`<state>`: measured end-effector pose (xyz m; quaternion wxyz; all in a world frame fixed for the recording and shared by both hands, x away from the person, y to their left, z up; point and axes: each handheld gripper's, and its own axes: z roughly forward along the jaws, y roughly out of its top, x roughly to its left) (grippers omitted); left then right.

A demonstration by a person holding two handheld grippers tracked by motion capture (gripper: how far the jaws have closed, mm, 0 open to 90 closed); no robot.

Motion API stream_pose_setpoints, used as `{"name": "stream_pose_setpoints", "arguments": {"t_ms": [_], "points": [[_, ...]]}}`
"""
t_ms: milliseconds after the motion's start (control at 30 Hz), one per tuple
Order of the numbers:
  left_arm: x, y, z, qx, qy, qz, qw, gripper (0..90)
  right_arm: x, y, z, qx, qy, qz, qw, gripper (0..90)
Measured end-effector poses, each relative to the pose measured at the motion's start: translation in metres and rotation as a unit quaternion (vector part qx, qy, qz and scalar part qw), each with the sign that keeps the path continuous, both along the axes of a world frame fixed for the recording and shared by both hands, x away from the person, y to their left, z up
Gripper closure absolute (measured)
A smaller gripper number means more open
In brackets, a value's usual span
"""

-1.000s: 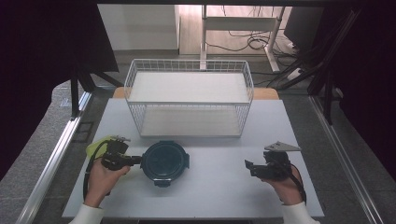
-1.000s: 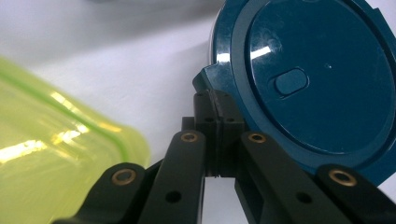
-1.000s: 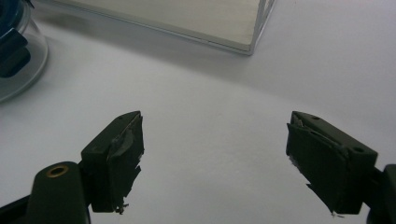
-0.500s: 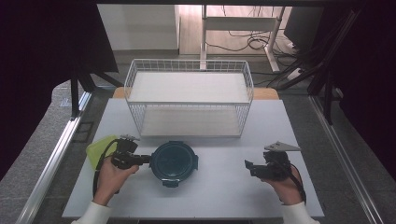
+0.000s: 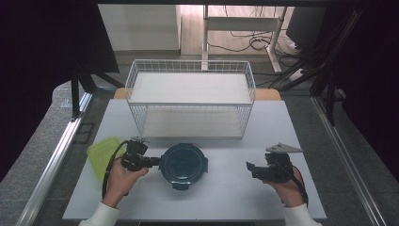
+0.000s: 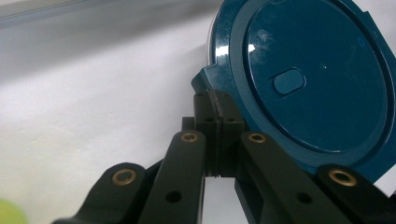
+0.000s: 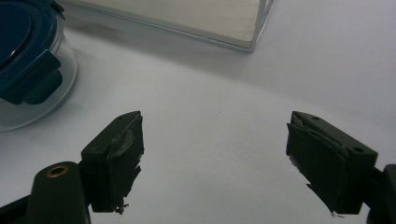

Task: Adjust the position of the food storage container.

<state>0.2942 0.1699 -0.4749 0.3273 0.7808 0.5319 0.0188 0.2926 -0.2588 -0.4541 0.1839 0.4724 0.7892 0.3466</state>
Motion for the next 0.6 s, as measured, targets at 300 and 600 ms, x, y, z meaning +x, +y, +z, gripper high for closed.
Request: {"name": "stream_pose_setpoints", "arguments": {"t_ms": [300,600], "points": [[-0.003,-0.018,0.002,0.009,-0.003,-0.017,0.9998,90.0,0.0,0.0,0.0,-0.002,0.0,0.001,1.0,18.9],[-0.003,-0.029,0.003,0.005,-0.001,-0.035,0.9994,90.0,0.0,0.0,0.0,-0.002,-0.001,0.001,1.0,18.9]]}}
